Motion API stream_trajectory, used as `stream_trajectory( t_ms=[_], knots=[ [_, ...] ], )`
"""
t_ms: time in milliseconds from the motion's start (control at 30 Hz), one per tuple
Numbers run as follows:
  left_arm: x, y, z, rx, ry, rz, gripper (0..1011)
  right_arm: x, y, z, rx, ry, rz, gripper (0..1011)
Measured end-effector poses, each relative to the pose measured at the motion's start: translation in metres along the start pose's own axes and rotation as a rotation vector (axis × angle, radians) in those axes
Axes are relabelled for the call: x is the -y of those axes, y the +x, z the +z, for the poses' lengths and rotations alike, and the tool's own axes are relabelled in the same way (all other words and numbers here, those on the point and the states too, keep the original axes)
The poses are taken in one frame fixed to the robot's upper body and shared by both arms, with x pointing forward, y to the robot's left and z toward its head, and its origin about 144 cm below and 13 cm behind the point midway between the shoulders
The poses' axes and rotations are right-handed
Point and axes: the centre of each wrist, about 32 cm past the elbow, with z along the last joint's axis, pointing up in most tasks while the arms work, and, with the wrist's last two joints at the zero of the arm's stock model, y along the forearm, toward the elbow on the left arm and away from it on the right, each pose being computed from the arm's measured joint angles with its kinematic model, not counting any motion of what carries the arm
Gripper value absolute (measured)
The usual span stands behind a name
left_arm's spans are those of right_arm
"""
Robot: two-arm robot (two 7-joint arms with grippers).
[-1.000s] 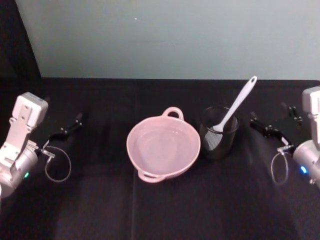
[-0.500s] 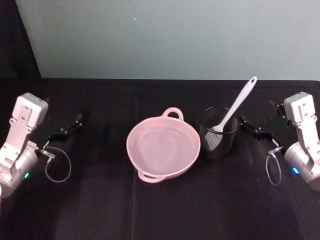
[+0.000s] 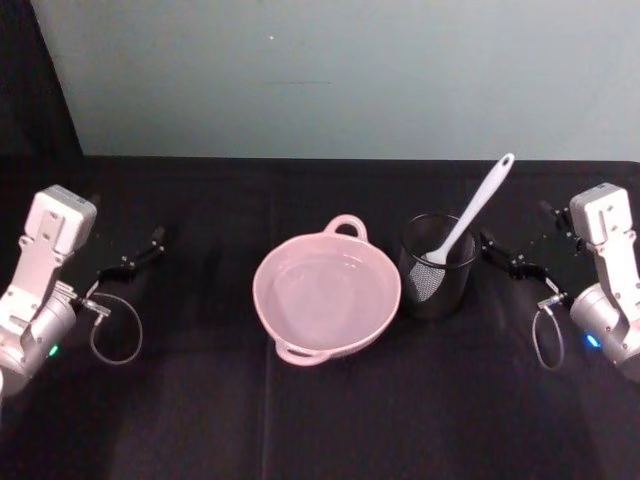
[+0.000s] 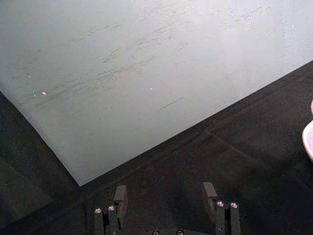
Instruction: Use the one hand to pick up the spoon and stir the clear water in the bowl.
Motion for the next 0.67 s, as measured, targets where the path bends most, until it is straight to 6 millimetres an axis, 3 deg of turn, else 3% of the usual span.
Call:
stream_trajectory(
  t_ms=[667],
  knots=[
    [0.0000, 0.0000, 0.0000, 0.000, 0.000, 0.000, 1011, 0.0001, 0.0003, 0.0004, -0.004, -0.002, 0.000, 1003]
  ],
)
